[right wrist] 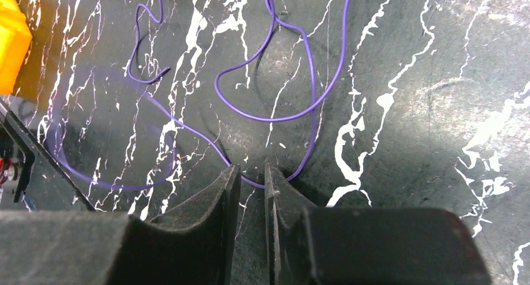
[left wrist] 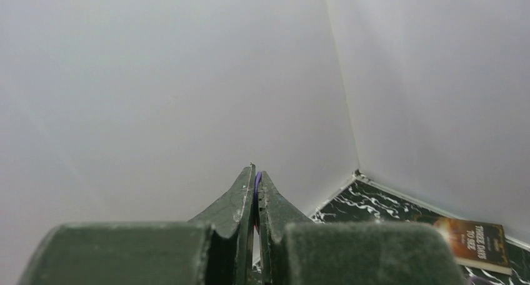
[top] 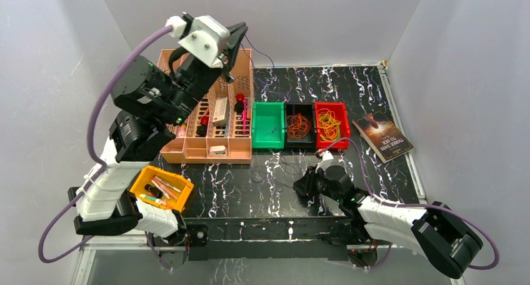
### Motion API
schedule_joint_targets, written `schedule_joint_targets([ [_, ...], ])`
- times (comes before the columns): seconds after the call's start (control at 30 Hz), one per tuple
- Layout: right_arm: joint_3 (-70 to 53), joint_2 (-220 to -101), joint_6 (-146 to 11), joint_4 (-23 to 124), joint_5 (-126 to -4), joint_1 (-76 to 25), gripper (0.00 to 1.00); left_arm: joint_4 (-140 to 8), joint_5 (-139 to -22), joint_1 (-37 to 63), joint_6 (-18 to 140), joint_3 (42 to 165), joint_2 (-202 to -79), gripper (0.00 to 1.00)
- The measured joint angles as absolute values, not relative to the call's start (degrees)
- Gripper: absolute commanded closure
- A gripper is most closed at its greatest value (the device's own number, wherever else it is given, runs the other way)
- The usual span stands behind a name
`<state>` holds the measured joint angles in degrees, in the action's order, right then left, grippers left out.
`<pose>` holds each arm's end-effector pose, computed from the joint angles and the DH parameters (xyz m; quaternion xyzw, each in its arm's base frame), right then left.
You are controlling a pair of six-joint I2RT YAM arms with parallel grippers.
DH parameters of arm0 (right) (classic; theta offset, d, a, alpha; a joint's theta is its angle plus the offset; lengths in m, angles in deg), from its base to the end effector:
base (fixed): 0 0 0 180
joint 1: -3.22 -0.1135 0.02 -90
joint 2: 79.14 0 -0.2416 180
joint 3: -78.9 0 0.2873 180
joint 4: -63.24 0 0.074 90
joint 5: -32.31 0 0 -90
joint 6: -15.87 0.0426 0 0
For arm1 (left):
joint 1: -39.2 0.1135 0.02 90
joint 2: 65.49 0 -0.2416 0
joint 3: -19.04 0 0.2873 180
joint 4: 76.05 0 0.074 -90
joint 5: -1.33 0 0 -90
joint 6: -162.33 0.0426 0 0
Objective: Untangle the cables
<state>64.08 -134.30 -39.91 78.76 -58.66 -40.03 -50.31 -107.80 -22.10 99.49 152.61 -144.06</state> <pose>0.1501 0.1422 0.0769 -0.0709 0.8395 0.3426 0.4157 0.1259 -0.2008 0.6415 0.2450 0.4572 -0.1694 0.8380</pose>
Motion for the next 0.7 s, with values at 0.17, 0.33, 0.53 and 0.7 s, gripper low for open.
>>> schedule_joint_targets([
  [0.17,64.1,-134.4,-39.4,78.8,-58.2,-40.0,0.72,-50.5,-108.9,-22.1,102.7,155.7,-144.3,1.0],
  [0.33,64.1,-135.0,-38.7,79.3,-58.0,-40.0,0.69,-50.7,-109.9,-22.1,105.5,158.1,-145.9,1.0],
  [0.53,64.0,-130.6,-39.1,75.9,-58.6,-40.0,0.59,-50.5,-110.8,-22.1,105.9,156.1,-145.9,1.0],
  [0.7,61.0,-122.7,-40.3,69.3,-59.2,-40.0,0.52,-50.7,-111.7,-22.1,105.4,149.4,-145.6,1.0],
])
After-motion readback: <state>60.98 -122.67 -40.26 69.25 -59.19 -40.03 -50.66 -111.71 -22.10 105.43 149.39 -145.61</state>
